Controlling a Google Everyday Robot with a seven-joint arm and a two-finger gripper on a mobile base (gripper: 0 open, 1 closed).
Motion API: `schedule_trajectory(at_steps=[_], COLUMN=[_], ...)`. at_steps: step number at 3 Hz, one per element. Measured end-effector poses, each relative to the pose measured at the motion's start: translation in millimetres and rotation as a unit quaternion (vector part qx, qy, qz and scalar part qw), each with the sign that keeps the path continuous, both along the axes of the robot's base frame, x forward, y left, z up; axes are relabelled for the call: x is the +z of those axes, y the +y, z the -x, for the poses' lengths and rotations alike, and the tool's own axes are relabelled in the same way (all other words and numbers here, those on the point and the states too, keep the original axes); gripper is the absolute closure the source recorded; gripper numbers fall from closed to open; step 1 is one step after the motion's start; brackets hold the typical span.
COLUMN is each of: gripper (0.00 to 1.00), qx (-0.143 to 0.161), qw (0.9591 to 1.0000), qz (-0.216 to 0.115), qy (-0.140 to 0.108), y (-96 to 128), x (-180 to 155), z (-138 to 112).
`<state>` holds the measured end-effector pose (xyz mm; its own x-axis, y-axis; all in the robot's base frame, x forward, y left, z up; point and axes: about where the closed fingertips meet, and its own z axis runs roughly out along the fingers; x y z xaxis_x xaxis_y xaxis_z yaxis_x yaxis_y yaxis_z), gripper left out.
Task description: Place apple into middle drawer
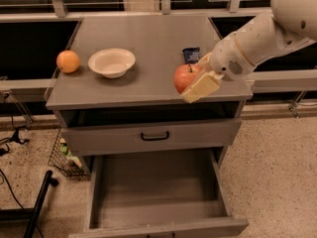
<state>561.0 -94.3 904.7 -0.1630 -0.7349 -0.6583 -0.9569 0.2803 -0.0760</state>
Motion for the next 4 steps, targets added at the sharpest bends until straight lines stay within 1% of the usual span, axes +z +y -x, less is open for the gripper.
schedule_trajectory(at_steps=[1, 2, 3, 4], gripper=[1.00, 1.00, 1.00, 1.00], qx=[0.002, 0.003, 0.004, 0.010], qw=[1.0000, 0.9993, 0.9993, 0.9986], qz=[-0.004, 0.006, 0.006, 0.001], qy=[0.005, 0.036, 0.038, 0.052], y=[5, 10, 10, 15], x=[-32, -93, -97, -122], z=[13, 38, 40, 48])
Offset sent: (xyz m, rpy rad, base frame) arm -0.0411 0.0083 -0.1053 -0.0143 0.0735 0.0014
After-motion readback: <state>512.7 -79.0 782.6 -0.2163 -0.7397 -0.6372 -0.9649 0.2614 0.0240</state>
